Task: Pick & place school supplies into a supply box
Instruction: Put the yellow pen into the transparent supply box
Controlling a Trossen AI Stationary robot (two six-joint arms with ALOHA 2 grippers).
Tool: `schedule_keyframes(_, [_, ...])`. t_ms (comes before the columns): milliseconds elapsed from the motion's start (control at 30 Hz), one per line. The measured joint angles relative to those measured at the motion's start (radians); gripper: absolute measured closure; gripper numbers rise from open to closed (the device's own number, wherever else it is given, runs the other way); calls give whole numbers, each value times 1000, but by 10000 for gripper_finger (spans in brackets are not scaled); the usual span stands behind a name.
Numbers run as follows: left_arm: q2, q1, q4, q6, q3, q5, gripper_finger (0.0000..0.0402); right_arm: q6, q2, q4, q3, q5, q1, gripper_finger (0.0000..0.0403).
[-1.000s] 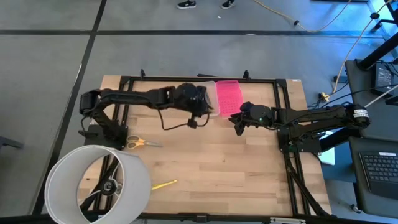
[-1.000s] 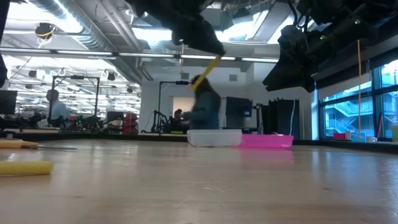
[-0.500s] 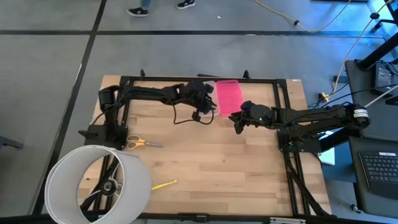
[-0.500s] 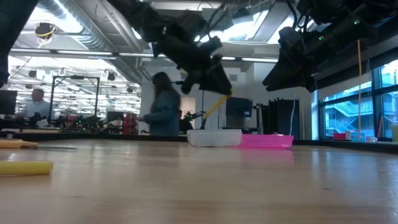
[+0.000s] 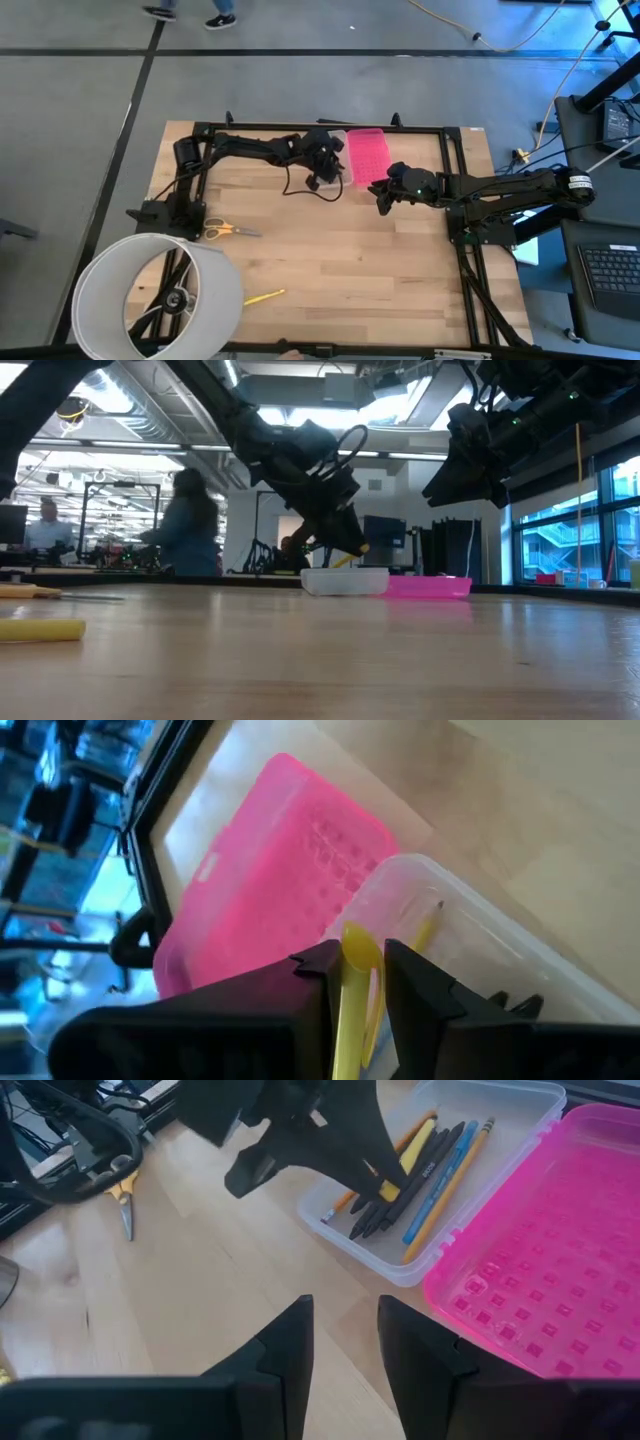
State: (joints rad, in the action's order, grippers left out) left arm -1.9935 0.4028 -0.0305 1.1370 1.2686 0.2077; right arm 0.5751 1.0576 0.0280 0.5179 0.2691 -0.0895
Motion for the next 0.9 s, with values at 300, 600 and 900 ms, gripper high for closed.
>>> schedule_keyframes(300, [-2, -9, 4, 167, 0, -2, 340, 0, 0, 0, 0, 0, 0, 284])
schedule_keyframes(600, [-8, -9, 49, 97, 0, -3, 317, 0, 0, 0, 0, 0, 0, 284])
schedule_keyframes(900, [-3, -10, 46, 32, 0, -27, 294, 0, 0, 0, 0, 0, 0, 284])
